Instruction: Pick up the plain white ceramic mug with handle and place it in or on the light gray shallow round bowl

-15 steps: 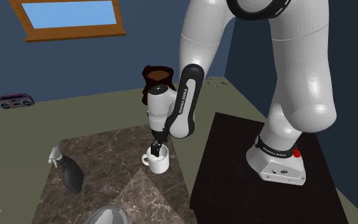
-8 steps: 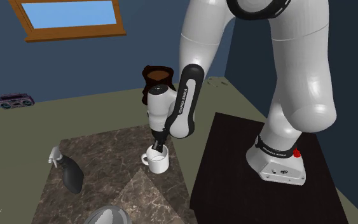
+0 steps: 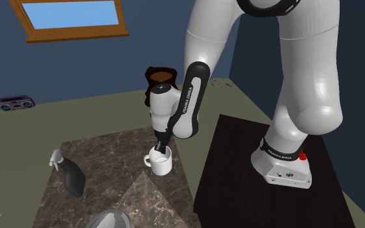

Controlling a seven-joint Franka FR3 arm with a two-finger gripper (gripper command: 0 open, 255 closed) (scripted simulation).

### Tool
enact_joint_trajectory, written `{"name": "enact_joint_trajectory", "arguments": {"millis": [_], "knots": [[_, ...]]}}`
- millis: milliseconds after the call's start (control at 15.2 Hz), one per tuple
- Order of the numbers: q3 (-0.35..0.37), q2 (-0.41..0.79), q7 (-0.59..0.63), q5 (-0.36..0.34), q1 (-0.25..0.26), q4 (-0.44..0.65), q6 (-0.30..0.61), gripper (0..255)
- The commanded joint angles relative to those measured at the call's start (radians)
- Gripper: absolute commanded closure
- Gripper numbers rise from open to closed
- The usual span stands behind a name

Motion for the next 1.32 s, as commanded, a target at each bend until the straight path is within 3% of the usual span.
{"name": "enact_joint_trajectory", "arguments": {"millis": [0,1254], "knots": [[0.011,-0.033,-0.006,0.006,-0.01,-0.009,-0.024,255],[0.084,-0.333,-0.085,0.114,-0.061,-0.046,-0.285,255]]}}
